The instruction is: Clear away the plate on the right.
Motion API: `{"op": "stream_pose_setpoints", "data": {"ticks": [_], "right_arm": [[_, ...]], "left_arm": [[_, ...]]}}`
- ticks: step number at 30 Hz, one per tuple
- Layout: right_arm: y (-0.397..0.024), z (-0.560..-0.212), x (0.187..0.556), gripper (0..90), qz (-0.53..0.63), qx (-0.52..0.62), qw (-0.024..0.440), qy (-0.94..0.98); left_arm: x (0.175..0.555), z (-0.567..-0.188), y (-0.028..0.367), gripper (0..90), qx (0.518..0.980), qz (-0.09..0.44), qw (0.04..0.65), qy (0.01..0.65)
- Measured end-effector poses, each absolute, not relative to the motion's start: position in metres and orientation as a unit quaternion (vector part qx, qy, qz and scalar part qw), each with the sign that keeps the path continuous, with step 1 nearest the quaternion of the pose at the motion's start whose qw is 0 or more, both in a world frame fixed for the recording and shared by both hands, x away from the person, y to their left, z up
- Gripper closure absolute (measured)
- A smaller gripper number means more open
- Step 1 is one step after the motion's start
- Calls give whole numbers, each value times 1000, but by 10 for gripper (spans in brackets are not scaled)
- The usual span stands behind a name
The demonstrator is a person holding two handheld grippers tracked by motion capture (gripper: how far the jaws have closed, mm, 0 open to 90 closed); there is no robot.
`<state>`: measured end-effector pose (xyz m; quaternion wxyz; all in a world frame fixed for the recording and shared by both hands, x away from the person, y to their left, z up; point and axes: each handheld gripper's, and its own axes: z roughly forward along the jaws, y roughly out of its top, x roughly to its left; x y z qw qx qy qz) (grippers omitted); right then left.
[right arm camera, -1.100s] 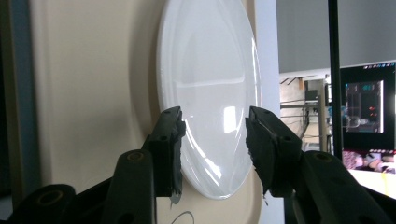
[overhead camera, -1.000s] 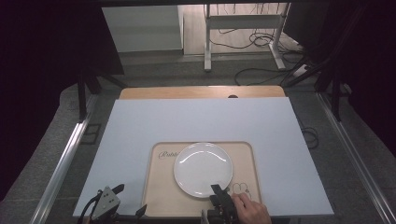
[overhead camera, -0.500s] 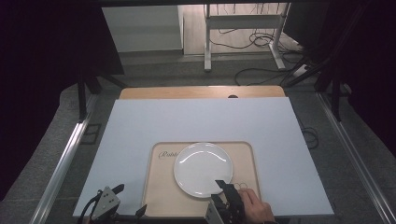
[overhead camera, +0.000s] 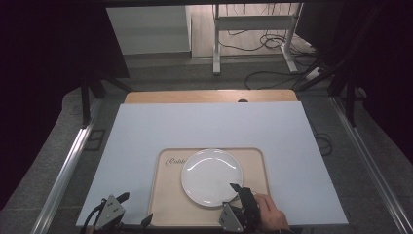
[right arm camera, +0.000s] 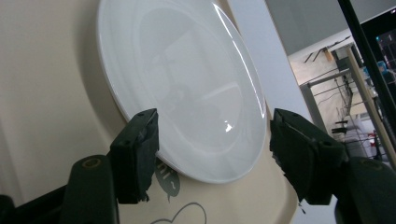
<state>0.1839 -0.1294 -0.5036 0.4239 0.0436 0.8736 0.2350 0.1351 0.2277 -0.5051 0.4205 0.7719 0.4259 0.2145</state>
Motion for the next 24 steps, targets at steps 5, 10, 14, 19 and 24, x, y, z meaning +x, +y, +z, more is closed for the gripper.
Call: {"op": "stream_pose_setpoints", "data": {"ticks": [5, 10, 14, 19, 24], "right_arm": [[-137, -498, 190, 262, 254, 76, 396, 879], [-143, -494, 194, 228, 277, 98, 375, 879], [-147, -491, 195, 212, 292, 117, 358, 879], [-153, -488, 196, 182, 311, 138, 336, 878], [-158, -486, 196, 165, 328, 155, 319, 876]], "left_arm": [[135, -505, 228, 0, 772, 215, 420, 426], [135, -505, 228, 0, 772, 215, 421, 425], [135, -505, 228, 0, 772, 215, 421, 425], [134, -505, 228, 0, 772, 216, 421, 425], [134, -505, 228, 0, 772, 216, 421, 425]]}}
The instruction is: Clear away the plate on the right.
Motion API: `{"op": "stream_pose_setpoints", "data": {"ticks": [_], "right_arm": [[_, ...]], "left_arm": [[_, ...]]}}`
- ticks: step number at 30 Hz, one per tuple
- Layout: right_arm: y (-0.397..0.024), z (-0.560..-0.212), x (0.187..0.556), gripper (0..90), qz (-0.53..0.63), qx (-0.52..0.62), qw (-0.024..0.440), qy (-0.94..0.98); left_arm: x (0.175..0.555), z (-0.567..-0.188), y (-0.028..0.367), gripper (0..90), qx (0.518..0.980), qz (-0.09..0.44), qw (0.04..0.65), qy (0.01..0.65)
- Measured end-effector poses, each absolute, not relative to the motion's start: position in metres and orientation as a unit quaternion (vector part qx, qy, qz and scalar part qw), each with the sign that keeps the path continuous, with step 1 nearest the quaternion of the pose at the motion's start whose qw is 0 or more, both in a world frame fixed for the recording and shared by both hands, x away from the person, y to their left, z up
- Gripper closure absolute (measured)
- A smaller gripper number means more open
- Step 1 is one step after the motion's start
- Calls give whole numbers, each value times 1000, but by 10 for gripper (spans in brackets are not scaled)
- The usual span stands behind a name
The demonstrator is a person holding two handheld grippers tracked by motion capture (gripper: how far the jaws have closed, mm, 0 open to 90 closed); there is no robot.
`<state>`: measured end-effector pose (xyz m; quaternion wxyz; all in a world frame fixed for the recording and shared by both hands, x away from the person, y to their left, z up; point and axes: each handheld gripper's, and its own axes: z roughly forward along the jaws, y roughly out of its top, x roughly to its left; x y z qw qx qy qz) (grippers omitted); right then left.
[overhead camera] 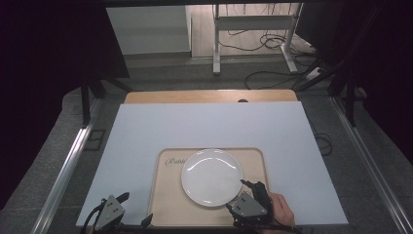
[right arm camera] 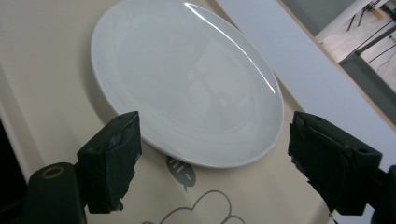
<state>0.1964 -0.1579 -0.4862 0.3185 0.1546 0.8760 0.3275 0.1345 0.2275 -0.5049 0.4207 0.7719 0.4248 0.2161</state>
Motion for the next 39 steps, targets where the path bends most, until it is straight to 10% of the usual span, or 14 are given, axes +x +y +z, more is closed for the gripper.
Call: {"op": "stream_pose_setpoints", "data": {"ticks": [39], "right_arm": [[-204, -484, 203, 51, 404, 265, 220, 848]], "left_arm": [[134, -504, 228, 0, 769, 215, 427, 425]]}}
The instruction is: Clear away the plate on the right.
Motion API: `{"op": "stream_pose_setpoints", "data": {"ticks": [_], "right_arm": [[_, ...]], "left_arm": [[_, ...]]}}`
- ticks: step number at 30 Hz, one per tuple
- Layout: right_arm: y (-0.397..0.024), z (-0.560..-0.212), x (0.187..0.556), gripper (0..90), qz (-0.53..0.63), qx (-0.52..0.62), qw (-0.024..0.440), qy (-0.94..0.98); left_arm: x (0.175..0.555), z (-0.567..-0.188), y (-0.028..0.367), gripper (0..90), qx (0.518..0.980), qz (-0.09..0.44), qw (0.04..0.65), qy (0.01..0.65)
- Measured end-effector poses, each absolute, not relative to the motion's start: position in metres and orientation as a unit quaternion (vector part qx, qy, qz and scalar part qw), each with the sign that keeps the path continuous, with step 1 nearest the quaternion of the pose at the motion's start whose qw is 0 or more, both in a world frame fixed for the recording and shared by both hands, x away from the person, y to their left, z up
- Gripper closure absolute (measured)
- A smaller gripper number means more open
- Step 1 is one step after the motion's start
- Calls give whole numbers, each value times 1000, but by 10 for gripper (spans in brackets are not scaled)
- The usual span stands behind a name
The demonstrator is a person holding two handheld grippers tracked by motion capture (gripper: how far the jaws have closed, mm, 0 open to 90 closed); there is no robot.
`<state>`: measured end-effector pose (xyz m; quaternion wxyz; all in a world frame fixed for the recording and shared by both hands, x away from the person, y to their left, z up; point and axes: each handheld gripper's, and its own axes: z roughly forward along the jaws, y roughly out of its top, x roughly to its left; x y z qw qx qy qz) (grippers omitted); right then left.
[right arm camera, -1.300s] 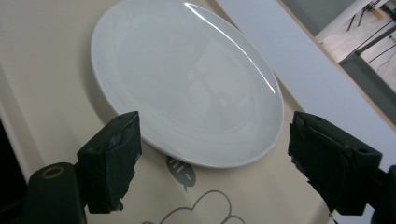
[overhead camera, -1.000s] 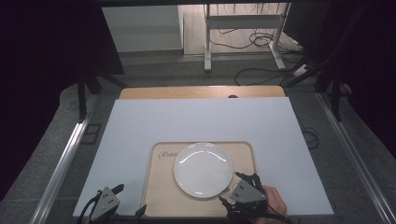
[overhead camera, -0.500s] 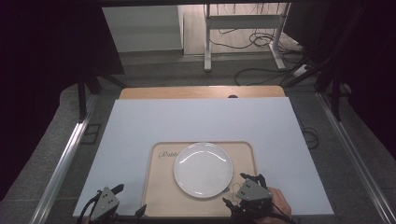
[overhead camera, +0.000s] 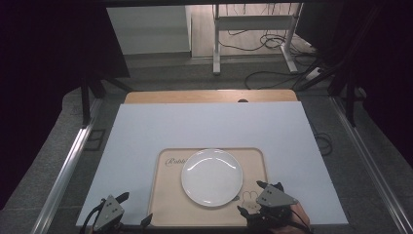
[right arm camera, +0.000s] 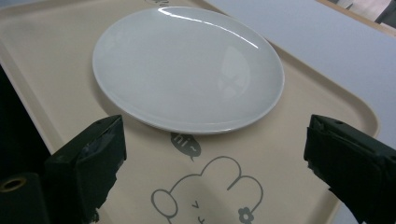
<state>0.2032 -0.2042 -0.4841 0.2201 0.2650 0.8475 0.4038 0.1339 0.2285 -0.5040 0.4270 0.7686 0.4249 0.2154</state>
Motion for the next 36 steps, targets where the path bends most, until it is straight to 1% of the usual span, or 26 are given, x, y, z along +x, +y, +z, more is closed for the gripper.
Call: {"op": "stream_pose_setpoints", "data": {"ticks": [3, 18, 36], "right_arm": [[-211, -483, 203, 45, 414, 275, 213, 841], [-228, -481, 199, 45, 422, 292, 213, 832], [-255, -480, 193, 44, 425, 312, 225, 820]], "left_arm": [[134, -504, 229, 0, 768, 215, 428, 425], [134, -504, 229, 0, 768, 215, 428, 424], [134, -504, 229, 0, 768, 214, 428, 424]]}}
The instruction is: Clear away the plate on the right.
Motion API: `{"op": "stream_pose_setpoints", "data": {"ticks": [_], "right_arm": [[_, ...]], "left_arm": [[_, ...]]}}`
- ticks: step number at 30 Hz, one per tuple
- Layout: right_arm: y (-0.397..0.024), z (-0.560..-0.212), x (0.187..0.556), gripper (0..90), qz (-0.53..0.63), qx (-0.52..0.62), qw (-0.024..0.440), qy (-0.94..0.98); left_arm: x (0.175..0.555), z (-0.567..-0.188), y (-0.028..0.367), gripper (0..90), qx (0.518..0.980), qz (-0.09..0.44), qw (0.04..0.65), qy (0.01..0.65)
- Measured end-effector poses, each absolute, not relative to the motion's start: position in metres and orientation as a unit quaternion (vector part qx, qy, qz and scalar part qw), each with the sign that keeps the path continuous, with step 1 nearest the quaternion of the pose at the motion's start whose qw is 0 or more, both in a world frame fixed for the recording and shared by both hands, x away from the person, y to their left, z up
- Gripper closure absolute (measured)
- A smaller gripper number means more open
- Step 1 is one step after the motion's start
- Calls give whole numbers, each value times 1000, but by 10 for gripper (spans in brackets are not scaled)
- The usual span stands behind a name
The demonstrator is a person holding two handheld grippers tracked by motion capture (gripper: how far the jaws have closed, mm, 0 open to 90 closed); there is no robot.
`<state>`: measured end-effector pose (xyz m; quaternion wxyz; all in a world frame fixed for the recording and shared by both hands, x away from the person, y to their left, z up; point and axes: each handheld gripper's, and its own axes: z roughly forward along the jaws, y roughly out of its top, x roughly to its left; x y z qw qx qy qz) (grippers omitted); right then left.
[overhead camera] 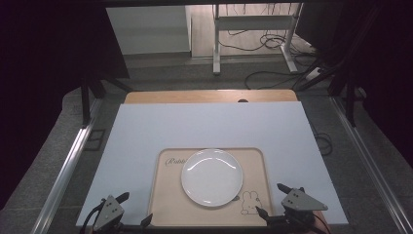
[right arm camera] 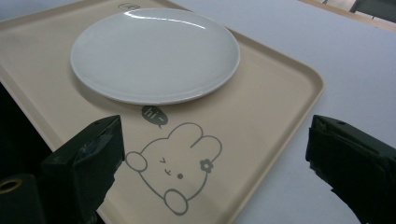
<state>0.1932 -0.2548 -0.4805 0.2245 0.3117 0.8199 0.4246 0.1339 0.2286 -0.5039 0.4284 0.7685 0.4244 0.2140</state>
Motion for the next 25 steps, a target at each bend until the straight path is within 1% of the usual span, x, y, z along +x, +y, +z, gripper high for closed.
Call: {"op": "stream_pose_setpoints", "data": {"ticks": [16, 25], "right_arm": [[-283, -480, 184, 45, 435, 337, 231, 803], [-297, -485, 183, 45, 436, 360, 218, 795]], "left_arm": [[133, -504, 229, 0, 768, 215, 429, 425], [134, -503, 228, 0, 769, 215, 429, 423]]}}
